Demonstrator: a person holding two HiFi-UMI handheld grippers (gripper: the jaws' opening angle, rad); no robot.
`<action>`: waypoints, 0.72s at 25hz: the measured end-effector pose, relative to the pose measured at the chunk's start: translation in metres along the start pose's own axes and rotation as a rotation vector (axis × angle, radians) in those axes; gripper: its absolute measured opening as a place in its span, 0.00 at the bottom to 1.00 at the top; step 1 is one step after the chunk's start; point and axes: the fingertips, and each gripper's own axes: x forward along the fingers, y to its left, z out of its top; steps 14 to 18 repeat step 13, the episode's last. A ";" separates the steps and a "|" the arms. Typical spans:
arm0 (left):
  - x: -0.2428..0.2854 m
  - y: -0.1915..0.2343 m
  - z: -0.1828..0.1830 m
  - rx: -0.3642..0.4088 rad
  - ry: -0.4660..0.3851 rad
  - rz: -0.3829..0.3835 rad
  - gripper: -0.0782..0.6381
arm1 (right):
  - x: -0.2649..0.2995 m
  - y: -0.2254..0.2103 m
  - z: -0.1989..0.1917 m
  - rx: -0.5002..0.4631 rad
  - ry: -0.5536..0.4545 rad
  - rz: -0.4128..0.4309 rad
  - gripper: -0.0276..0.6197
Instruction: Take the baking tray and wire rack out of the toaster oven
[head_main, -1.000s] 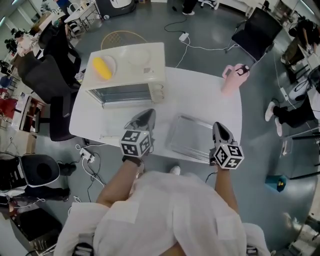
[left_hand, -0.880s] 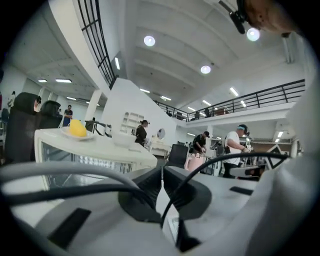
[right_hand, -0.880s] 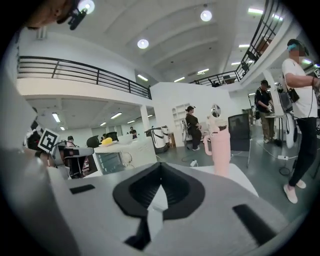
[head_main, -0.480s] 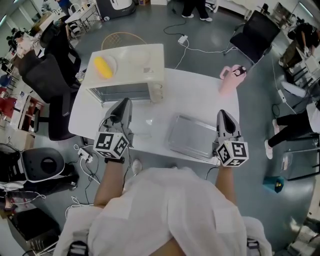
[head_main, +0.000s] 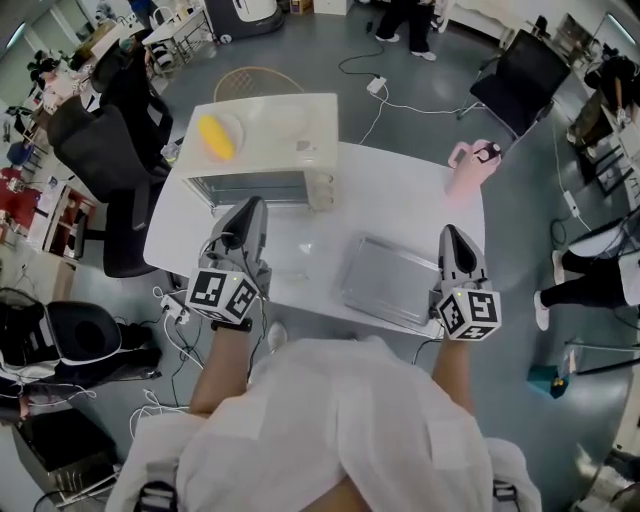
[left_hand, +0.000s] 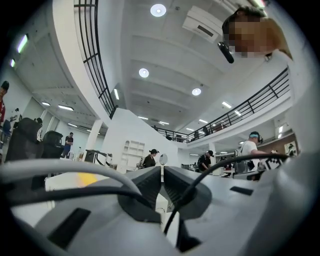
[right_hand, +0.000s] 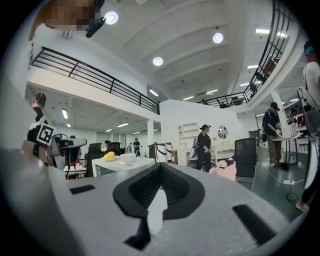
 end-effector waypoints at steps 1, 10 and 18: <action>0.001 -0.002 0.001 0.002 0.003 -0.001 0.13 | 0.000 0.000 0.000 0.002 0.001 -0.001 0.05; 0.003 -0.007 0.001 0.007 0.007 -0.012 0.13 | 0.002 -0.003 0.002 0.024 -0.004 -0.001 0.05; 0.001 -0.007 0.003 0.002 0.007 -0.006 0.13 | -0.001 -0.005 0.002 0.063 -0.007 -0.008 0.05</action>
